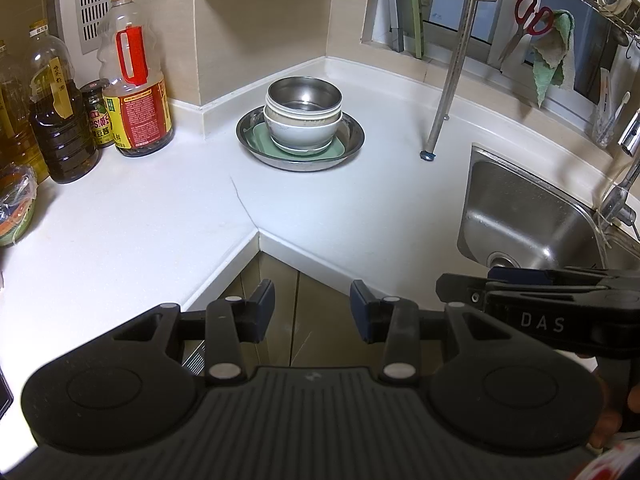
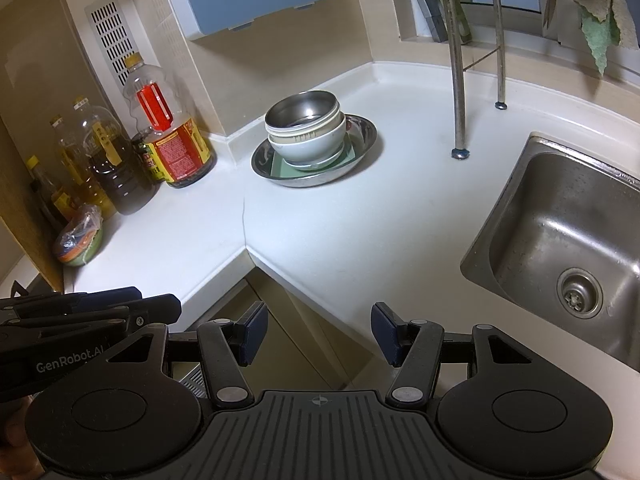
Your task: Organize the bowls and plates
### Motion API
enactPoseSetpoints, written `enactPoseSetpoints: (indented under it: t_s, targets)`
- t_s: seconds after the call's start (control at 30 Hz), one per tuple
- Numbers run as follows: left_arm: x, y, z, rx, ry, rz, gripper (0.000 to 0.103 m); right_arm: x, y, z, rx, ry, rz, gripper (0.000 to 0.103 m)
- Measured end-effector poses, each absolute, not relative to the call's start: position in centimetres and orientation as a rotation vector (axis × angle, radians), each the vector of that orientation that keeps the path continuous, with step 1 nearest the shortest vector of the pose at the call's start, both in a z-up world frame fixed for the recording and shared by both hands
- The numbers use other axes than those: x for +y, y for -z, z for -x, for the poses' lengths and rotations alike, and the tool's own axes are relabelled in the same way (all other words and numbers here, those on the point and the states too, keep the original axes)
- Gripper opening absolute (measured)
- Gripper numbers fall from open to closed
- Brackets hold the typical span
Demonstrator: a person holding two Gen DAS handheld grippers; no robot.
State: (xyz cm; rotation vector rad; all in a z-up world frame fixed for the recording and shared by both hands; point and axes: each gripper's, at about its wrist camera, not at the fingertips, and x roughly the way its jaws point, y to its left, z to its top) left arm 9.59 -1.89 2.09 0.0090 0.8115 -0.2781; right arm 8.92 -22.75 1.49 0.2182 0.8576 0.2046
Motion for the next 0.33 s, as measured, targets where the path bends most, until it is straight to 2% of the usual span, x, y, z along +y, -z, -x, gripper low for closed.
enactPoseSetpoints:
  t_s: [0.33]
  targets:
    - [-1.92,-1.71,-10.38,0.822,0.292,-0.005,0.039,-22.89,-1.37,-9.64,0.861,-0.196,-0.219,0.058]
